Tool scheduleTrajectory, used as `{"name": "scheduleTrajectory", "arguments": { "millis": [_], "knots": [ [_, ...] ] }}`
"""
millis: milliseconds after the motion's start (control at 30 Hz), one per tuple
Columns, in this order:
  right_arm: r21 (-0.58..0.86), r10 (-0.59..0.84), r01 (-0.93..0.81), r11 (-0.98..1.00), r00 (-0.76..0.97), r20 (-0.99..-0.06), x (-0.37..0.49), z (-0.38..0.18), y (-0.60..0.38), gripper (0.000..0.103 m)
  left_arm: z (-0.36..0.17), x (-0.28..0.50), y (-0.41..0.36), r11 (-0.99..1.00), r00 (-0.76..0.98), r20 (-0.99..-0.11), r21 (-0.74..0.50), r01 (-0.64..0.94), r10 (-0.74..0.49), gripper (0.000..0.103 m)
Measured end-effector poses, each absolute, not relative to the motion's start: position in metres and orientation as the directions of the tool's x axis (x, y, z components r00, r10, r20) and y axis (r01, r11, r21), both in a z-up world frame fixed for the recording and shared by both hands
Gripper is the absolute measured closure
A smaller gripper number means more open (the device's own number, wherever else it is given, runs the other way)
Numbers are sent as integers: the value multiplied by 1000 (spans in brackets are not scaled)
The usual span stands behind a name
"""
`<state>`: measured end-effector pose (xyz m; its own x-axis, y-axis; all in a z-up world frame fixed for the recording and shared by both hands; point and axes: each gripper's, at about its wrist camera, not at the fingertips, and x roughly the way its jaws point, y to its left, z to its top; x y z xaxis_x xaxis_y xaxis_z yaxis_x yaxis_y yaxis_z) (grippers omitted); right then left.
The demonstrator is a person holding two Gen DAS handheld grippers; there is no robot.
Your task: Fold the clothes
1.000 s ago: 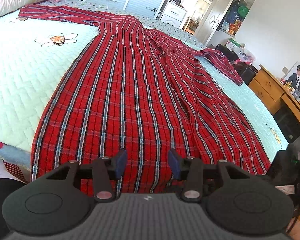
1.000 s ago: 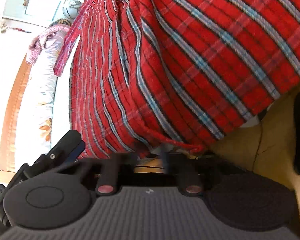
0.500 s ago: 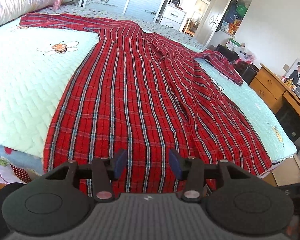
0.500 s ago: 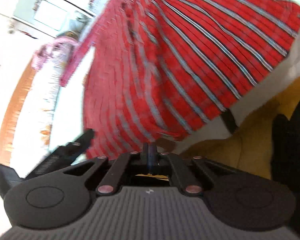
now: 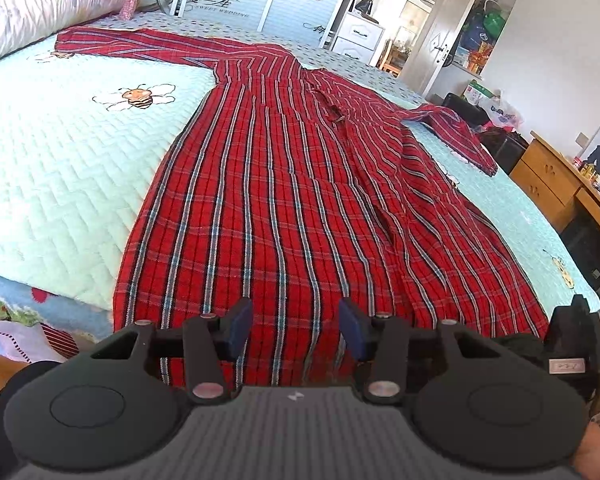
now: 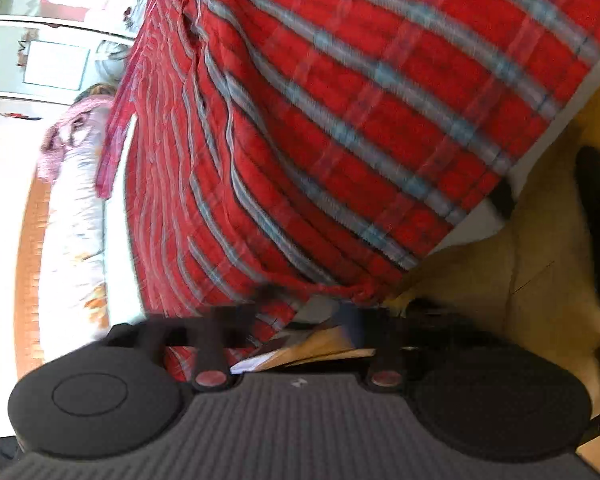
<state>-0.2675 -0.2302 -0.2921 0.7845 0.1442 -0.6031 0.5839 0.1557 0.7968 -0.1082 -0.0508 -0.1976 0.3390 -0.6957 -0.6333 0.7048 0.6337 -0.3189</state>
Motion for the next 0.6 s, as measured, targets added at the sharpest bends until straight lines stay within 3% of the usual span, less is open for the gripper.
{"name": "scheduleTrajectory", "arguments": {
  "millis": [200, 333, 467, 567, 600],
  "knots": [
    [809, 59, 540, 231, 822, -566, -298, -249, -224, 103, -196, -110, -49, 630, 337, -627, -326, 705, -702, 53],
    [780, 4, 599, 182, 793, -610, -337, -244, -227, 103, -196, -111, -50, 626, 332, -627, -330, 707, -705, 53],
    [762, 50, 628, 157, 765, -642, -334, -262, -225, 103, -198, -115, -56, 616, 321, -631, -325, 718, -707, 53],
    [787, 24, 575, 223, 804, -594, -328, -244, -224, 94, -195, -115, -54, 617, 332, -623, -316, 721, -708, 52],
    [783, 1, 565, 260, 811, -585, -328, -235, -219, 85, -194, -114, -53, 620, 337, -622, -315, 719, -707, 52]
  ]
}}
